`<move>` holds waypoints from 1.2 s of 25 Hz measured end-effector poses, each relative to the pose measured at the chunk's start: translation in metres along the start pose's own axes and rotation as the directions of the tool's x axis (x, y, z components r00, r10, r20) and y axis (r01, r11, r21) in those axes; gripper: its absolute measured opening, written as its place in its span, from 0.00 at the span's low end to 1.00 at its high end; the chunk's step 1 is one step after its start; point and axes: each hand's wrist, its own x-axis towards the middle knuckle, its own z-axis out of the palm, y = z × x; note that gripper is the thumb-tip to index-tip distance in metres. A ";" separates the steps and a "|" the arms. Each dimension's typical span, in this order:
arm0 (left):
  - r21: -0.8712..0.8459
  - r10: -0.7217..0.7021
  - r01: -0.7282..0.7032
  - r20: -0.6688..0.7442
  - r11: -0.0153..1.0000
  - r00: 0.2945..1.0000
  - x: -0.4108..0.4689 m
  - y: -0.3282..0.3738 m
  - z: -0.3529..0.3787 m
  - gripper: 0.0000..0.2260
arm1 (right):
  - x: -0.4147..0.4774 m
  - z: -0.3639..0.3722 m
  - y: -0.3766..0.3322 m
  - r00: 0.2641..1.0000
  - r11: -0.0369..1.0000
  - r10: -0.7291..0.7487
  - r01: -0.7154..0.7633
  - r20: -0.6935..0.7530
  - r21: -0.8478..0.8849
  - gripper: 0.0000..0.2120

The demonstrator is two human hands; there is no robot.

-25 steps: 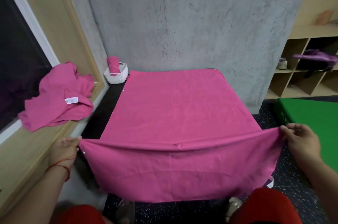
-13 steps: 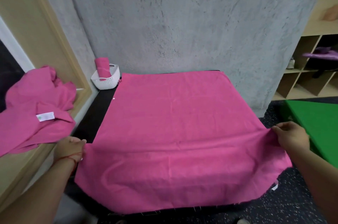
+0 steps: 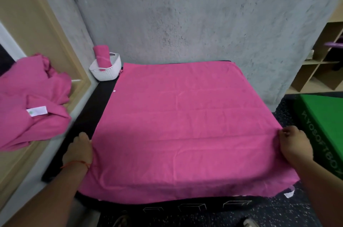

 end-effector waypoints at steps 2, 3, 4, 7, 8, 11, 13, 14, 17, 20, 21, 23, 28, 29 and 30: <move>0.034 0.028 -0.028 0.020 0.999 0.999 -0.011 0.000 -0.008 0.07 | -0.012 -0.011 0.004 0.999 0.999 0.038 -0.037 0.027 -0.022 0.17; 0.056 0.051 -0.052 0.012 0.997 0.999 -0.022 -0.003 -0.010 0.06 | -0.019 -0.016 0.010 0.998 0.998 0.050 -0.048 0.044 -0.035 0.19; 0.077 0.070 -0.069 -0.004 0.995 0.998 -0.034 -0.009 -0.010 0.07 | -0.026 -0.020 0.017 0.995 0.997 0.067 -0.065 0.071 -0.033 0.22; 0.104 0.052 -0.045 -0.069 0.994 0.996 -0.077 -0.032 -0.007 0.09 | -0.054 -0.029 0.046 0.991 0.991 0.086 -0.096 0.101 0.090 0.25; 0.074 0.055 -0.048 -0.089 0.996 0.995 -0.091 -0.038 -0.006 0.10 | -0.069 -0.036 0.050 0.990 0.983 0.088 -0.105 0.113 0.149 0.25; -0.101 0.031 -0.045 -0.138 0.994 0.990 -0.120 -0.052 0.001 0.14 | -0.113 -0.042 0.060 0.989 0.943 0.090 -0.122 0.116 0.309 0.27; -0.266 -0.068 0.029 -0.136 0.964 0.988 -0.128 -0.060 0.005 0.20 | -0.137 -0.037 0.062 0.984 0.899 0.110 -0.159 0.139 0.408 0.33; -0.357 -0.134 0.076 -0.141 0.931 0.981 -0.128 -0.063 0.005 0.22 | -0.145 -0.034 0.064 0.977 0.871 0.127 -0.191 0.170 0.452 0.35; -0.617 -0.283 0.157 -0.112 0.771 0.952 -0.140 -0.065 0.013 0.09 | -0.151 -0.017 0.083 0.943 0.808 0.170 -0.299 0.285 0.508 0.37; -0.688 -0.180 0.184 0.079 0.702 0.980 -0.150 -0.067 0.029 0.07 | -0.133 0.001 0.110 0.918 0.814 0.145 -0.323 0.370 0.483 0.36; -0.705 -0.180 0.230 0.147 0.671 0.973 -0.149 -0.067 0.031 0.06 | -0.126 0.006 0.116 0.920 0.803 0.135 -0.319 0.369 0.504 0.36; -0.733 -0.213 0.290 0.200 0.615 0.956 -0.141 -0.068 0.033 0.07 | -0.127 -0.002 0.108 0.921 0.784 0.136 -0.326 0.365 0.528 0.36; -0.699 -0.291 0.413 0.295 0.584 0.910 -0.129 -0.083 0.042 0.06 | -0.134 -0.008 0.081 0.946 0.843 0.159 -0.279 0.282 0.459 0.24; -0.681 -0.290 0.422 0.306 0.599 0.907 -0.127 -0.086 0.043 0.08 | -0.136 -0.011 0.078 0.951 0.859 0.164 -0.268 0.261 0.437 0.15; -0.664 -0.287 0.419 0.305 0.619 0.908 -0.126 -0.087 0.044 0.08 | -0.136 -0.014 0.078 0.954 0.877 0.163 -0.258 0.253 0.407 0.09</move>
